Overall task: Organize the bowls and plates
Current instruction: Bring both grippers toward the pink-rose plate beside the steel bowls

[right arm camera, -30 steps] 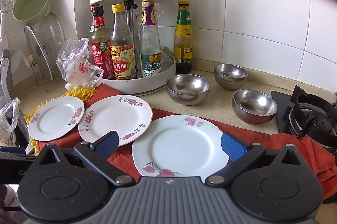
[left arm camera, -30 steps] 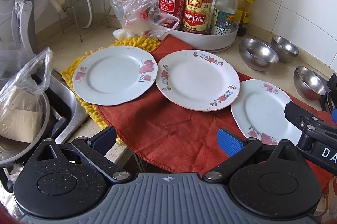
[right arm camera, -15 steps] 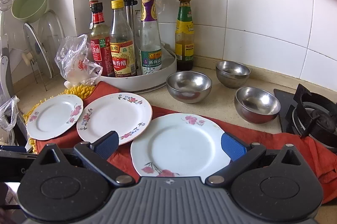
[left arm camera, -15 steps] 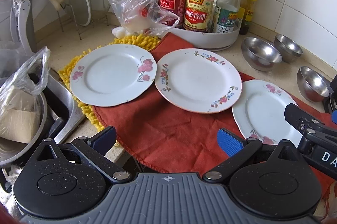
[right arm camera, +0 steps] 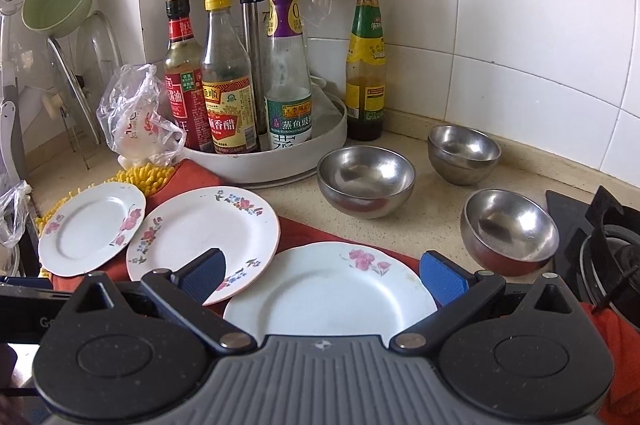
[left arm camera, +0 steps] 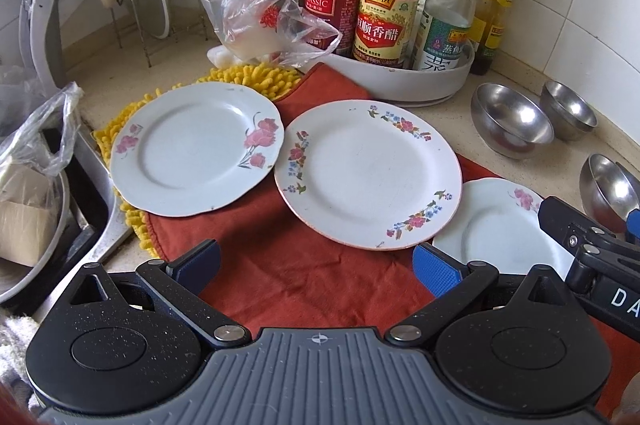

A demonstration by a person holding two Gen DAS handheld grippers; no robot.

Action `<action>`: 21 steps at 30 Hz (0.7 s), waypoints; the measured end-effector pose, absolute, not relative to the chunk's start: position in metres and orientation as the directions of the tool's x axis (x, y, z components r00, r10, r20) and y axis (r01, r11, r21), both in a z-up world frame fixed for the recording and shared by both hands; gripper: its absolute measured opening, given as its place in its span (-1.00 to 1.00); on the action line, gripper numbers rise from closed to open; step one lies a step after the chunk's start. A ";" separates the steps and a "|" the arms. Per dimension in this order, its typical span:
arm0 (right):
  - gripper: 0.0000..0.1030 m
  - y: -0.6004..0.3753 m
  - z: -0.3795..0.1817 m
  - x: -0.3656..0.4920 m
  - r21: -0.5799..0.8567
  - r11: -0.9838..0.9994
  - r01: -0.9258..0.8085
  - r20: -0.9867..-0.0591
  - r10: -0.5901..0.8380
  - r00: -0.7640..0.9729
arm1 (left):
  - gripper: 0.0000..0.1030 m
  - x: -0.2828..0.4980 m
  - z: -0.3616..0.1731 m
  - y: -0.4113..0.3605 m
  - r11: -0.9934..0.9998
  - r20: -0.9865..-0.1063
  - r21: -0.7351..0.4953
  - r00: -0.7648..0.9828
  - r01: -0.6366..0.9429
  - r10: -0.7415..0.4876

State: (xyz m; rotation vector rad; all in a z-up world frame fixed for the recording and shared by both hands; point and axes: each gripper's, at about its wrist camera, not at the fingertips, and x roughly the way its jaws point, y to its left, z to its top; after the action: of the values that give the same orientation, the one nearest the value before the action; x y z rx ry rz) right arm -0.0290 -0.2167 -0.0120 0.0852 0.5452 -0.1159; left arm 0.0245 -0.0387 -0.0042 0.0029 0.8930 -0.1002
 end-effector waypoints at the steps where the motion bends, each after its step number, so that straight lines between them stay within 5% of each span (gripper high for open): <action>1: 1.00 -0.219 -0.013 -0.026 0.053 0.991 0.126 -0.524 -0.080 0.848 | 1.00 0.027 -0.005 -0.040 0.996 -0.780 -0.040 0.620 0.082 -0.082; 21: 1.00 -0.234 -0.028 0.034 0.059 0.994 -0.093 -0.562 0.110 0.820 | 0.97 0.049 -0.033 -0.043 0.997 -0.802 -0.054 0.592 0.058 -0.077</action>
State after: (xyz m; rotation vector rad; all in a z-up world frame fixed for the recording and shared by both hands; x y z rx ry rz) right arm 0.0342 -0.2345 -0.0279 0.0296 0.6001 0.1084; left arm 0.0491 -0.0430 -0.0328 -0.0226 0.9343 -0.0787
